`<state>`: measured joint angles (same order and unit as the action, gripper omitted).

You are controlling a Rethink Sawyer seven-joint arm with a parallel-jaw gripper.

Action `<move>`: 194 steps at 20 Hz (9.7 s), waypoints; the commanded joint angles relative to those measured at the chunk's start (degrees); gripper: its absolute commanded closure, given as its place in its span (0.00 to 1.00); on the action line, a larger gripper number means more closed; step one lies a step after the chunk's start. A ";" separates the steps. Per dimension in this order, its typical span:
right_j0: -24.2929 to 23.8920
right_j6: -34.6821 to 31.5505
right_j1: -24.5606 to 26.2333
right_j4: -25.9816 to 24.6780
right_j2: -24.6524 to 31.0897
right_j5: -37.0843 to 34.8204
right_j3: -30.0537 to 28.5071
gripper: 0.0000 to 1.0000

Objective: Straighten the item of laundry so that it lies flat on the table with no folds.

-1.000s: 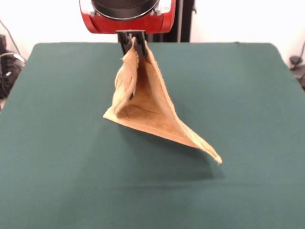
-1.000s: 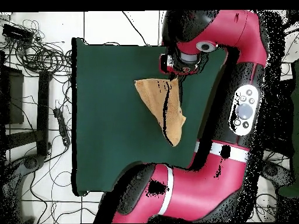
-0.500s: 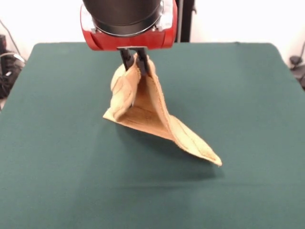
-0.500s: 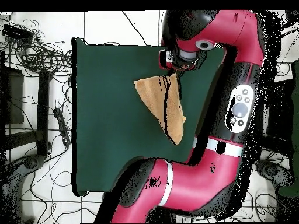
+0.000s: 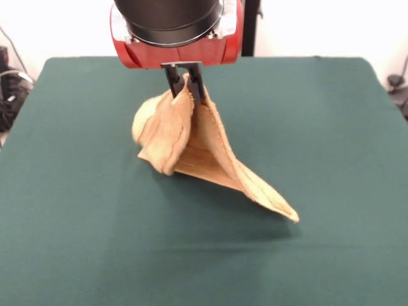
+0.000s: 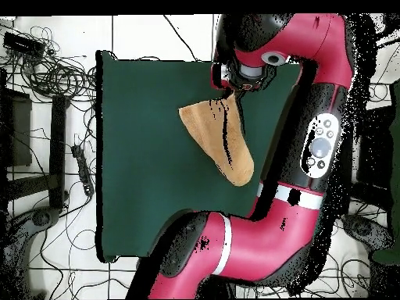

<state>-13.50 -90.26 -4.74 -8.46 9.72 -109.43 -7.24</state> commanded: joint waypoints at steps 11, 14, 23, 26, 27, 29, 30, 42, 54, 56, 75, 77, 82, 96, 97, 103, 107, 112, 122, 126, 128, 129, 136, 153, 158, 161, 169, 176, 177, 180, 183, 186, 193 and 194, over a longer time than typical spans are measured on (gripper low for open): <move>-1.04 11.27 -1.02 -14.38 17.11 0.03 -1.18 1.00; -2.26 12.43 -1.53 -20.46 23.64 0.64 -1.20 1.00; -8.19 19.01 -3.27 -46.15 50.90 -0.78 -1.88 1.00; -10.01 21.59 -3.24 -54.68 59.57 -1.35 -1.79 1.00; -10.52 22.80 -3.21 -57.47 62.26 -1.38 -1.71 1.00; -11.41 25.05 -3.07 -62.31 66.90 -1.13 -1.53 1.00; -11.87 25.78 -2.95 -64.43 69.06 -1.13 -1.49 1.00; -14.40 20.72 -0.89 -82.38 87.36 -0.68 -0.81 1.00; -13.63 19.04 -0.11 -82.70 86.55 -1.75 -2.86 1.00; -13.39 19.28 -0.15 -83.75 87.21 -1.42 -2.70 1.00; -13.21 17.10 4.57 -81.02 84.74 -2.64 -5.86 1.00; -13.30 15.37 4.47 -79.06 82.41 -6.42 -7.31 1.00; -13.19 5.40 1.88 -70.16 75.41 -13.44 -13.46 1.00; -13.61 -17.59 -8.88 -43.22 63.90 -13.91 -26.60 1.00; -13.58 -19.77 -9.73 -40.83 63.53 -14.35 -27.20 1.00; -15.54 -29.51 -13.57 -26.65 60.72 -11.73 -34.69 1.00; -16.95 -29.48 -15.66 -22.62 57.61 -6.53 -41.46 1.00; -17.24 -25.24 -15.41 -21.63 54.76 -3.91 -42.97 1.00; -13.45 -28.32 -19.15 -15.58 52.59 -10.00 -35.33 1.00; -12.57 -28.15 -21.68 -14.14 52.10 -13.48 -30.73 1.00; -12.65 -28.34 -23.38 -13.20 52.10 -14.34 -29.49 1.00; -12.87 -28.13 -24.52 -12.83 51.85 -14.22 -29.73 1.00; -15.17 -27.41 -31.10 -9.34 49.06 -11.19 -34.99 1.00; -9.06 -25.44 -24.75 -9.75 44.51 -7.20 -26.67 1.00; -8.06 -22.14 -22.29 -12.54 43.41 -5.40 -24.22 1.00; -7.13 -20.08 -20.29 -15.76 44.30 -6.38 -19.63 1.00; -7.35 -17.94 -16.33 -21.23 49.36 -5.94 -13.71 1.00; -7.71 -16.71 -14.37 -28.09 55.42 -7.44 -9.70 1.00; -7.76 -16.59 -14.33 -28.82 55.94 -7.56 -9.52 1.00; -8.06 -15.39 -14.01 -30.65 57.17 -8.22 -9.34 1.00; -8.30 -15.15 -15.03 -29.00 55.61 -8.21 -11.00 1.00; -9.15 -17.34 -18.43 -21.45 49.73 -5.78 -17.56 1.00; -19.32 -20.94 -40.16 -4.70 41.64 10.88 -59.61 1.00; -20.56 -21.26 -42.81 -3.35 41.90 12.93 -63.94 1.00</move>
<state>-31.92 -104.99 -32.12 -18.72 56.25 -106.68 -43.66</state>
